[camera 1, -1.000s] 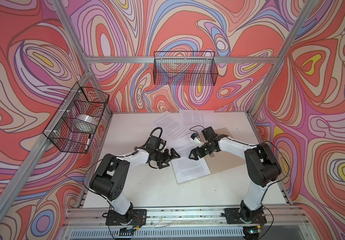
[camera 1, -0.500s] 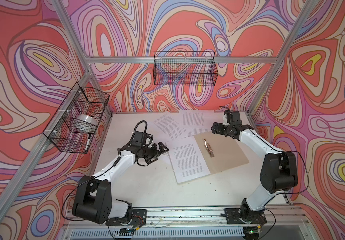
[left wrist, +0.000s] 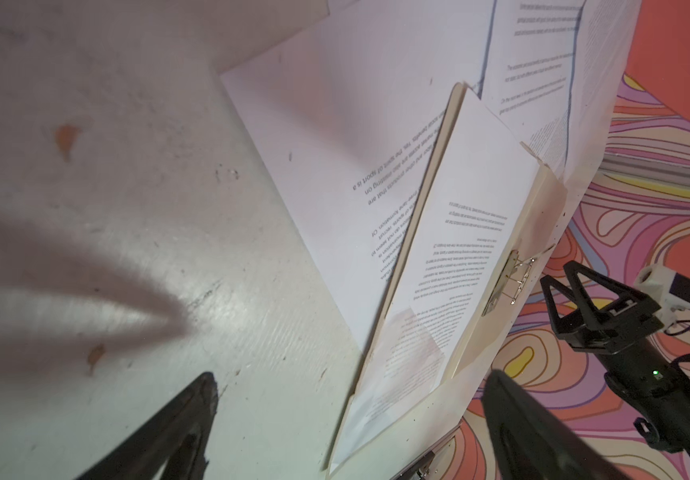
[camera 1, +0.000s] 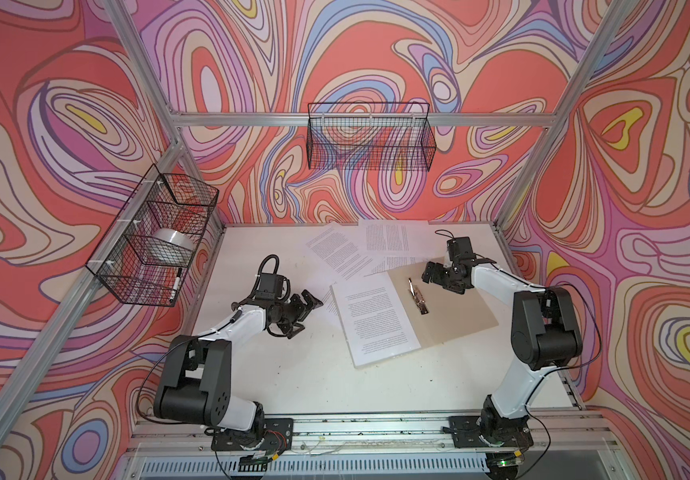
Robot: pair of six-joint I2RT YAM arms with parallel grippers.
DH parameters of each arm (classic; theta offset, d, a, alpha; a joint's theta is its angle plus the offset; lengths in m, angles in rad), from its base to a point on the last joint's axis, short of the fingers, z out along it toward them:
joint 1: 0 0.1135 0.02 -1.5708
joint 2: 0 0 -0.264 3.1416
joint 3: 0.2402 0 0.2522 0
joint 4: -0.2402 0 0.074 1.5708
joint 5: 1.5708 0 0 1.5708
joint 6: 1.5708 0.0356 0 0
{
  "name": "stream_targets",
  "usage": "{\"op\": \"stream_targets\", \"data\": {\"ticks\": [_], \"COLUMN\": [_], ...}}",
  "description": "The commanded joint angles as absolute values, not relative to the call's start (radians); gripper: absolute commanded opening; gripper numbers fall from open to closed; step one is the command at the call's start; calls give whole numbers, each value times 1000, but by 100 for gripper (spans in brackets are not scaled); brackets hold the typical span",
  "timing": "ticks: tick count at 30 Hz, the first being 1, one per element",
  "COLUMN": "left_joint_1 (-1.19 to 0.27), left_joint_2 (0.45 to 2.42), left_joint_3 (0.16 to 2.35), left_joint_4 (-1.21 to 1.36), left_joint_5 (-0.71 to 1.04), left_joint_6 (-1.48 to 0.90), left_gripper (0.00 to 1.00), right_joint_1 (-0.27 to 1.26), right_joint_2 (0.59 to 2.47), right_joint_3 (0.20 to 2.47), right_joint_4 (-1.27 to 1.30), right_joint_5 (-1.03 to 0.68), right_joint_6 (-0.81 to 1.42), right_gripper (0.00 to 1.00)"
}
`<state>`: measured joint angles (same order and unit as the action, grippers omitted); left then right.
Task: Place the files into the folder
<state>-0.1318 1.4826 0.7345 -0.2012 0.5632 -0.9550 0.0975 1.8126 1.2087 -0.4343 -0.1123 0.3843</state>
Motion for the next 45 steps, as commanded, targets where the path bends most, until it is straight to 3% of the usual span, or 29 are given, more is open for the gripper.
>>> {"op": "stream_targets", "data": {"ticks": [1,7,10,14,24,31,34,40,43,45], "left_joint_1": [-133,-139,-142,-156,-203,-255,-256,-256,-255,-256], "left_joint_2": [1522,1602,1641,1685,1845,1771,1741,1787,1828,1847], "left_joint_3": [723,683,668,635,605,632,632,651,677,695], "left_joint_4": [-72,72,125,250,708,660,596,632,660,650], "left_joint_5": [521,474,442,408,454,415,377,379,403,406], "left_joint_6": [-1013,-1088,-1124,-1197,-1315,-1234,-1226,-1254,-1266,-1267], "left_gripper": [100,100,100,100,100,97,84,43,24,17], "right_joint_1": [94,98,117,214,473,491,490,490,491,489], "right_joint_2": [1832,1778,1804,1782,2034,2101,2101,2068,2037,2017], "right_joint_3": [1201,1186,1281,1326,1483,1505,1505,1511,1514,1515], "right_joint_4": [-431,-399,-502,-535,-547,-533,-534,-541,-556,-569], "right_joint_5": [-155,-186,-216,-145,-303,-348,-350,-378,-387,-385], "right_joint_6": [402,389,353,313,280,303,303,295,287,281], "right_gripper": [97,94,89,87,78,74,73,71,71,71]}}
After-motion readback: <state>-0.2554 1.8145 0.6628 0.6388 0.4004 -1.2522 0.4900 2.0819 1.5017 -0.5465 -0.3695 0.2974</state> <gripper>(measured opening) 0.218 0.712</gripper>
